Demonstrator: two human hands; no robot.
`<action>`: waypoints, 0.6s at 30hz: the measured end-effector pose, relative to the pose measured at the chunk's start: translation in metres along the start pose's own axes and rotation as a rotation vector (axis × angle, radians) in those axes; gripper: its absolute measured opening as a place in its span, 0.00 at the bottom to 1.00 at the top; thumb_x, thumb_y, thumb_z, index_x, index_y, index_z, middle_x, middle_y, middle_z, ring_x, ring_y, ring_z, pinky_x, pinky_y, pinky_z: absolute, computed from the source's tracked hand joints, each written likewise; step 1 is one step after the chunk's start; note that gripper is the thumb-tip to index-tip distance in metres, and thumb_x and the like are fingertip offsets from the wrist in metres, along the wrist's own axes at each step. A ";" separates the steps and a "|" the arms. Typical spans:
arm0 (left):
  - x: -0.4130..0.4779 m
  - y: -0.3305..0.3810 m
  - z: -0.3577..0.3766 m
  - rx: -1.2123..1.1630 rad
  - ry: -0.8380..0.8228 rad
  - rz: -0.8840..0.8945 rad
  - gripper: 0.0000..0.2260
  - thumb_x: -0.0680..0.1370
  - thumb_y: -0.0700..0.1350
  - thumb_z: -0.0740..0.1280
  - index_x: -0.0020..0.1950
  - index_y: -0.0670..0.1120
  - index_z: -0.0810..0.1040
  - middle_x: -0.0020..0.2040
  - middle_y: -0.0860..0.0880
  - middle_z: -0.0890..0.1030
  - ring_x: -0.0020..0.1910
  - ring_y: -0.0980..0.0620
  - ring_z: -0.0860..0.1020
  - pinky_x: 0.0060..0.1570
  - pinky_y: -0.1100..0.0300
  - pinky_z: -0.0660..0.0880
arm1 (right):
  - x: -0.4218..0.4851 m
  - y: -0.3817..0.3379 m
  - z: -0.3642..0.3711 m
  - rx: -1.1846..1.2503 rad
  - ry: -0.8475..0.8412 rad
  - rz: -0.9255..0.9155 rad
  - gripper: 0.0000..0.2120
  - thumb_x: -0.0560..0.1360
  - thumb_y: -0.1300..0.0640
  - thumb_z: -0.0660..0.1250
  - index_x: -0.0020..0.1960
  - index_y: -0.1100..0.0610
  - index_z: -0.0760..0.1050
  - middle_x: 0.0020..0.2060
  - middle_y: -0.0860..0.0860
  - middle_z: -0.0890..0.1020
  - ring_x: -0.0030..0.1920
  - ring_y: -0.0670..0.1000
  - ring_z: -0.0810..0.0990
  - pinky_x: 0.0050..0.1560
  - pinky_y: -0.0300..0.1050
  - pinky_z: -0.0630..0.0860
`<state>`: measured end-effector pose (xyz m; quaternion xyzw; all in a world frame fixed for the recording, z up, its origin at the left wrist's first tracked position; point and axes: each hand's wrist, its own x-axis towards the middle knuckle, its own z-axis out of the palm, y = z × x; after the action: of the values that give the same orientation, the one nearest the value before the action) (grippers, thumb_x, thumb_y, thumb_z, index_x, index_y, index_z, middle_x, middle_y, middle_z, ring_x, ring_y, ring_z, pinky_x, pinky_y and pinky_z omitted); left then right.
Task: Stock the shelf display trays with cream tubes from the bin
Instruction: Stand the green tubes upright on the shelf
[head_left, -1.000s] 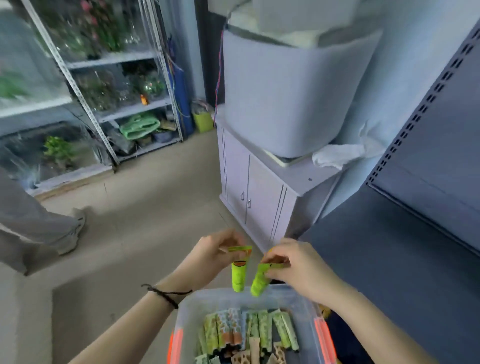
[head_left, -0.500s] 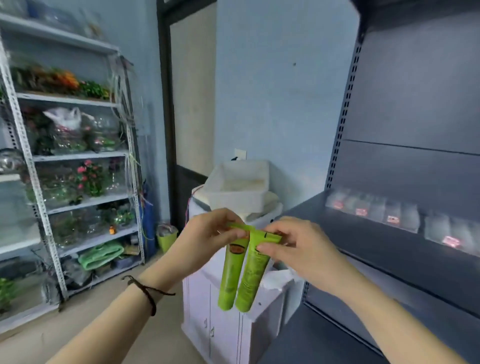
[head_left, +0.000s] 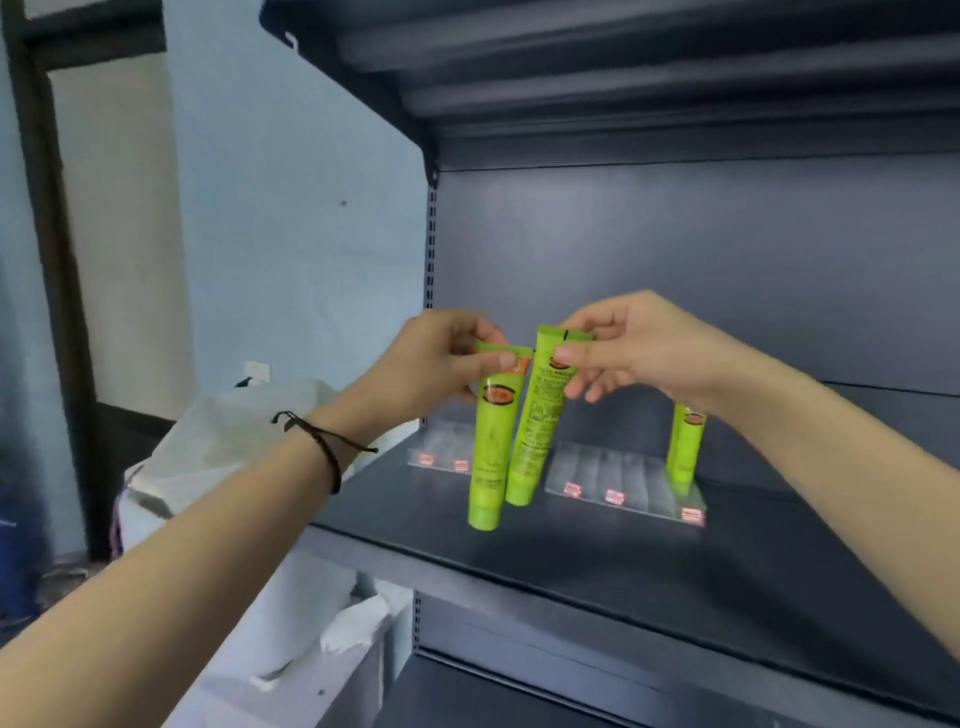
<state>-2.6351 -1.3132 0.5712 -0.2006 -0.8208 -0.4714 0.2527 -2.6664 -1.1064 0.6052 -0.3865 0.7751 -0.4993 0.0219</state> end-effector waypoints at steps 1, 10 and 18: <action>0.015 0.001 0.016 -0.010 -0.020 0.002 0.04 0.74 0.40 0.71 0.43 0.45 0.76 0.35 0.49 0.81 0.30 0.57 0.79 0.31 0.62 0.79 | -0.004 0.005 -0.018 -0.006 0.032 0.017 0.03 0.74 0.67 0.67 0.48 0.63 0.77 0.28 0.49 0.82 0.29 0.45 0.81 0.31 0.35 0.78; 0.125 -0.018 0.152 -0.116 -0.134 -0.040 0.07 0.73 0.38 0.71 0.40 0.45 0.75 0.35 0.45 0.79 0.31 0.54 0.79 0.31 0.60 0.80 | -0.025 0.075 -0.133 -0.210 0.124 0.137 0.07 0.76 0.68 0.66 0.53 0.61 0.76 0.35 0.54 0.80 0.30 0.47 0.78 0.34 0.38 0.79; 0.175 -0.058 0.222 -0.104 -0.159 -0.037 0.06 0.73 0.38 0.71 0.40 0.46 0.75 0.34 0.45 0.80 0.31 0.52 0.79 0.34 0.57 0.81 | -0.024 0.126 -0.179 -0.319 0.118 0.143 0.04 0.74 0.63 0.70 0.48 0.60 0.76 0.33 0.50 0.81 0.32 0.50 0.79 0.37 0.41 0.80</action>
<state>-2.8564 -1.1308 0.5433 -0.2352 -0.8161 -0.5006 0.1674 -2.7975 -0.9305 0.5863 -0.2993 0.8699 -0.3890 -0.0497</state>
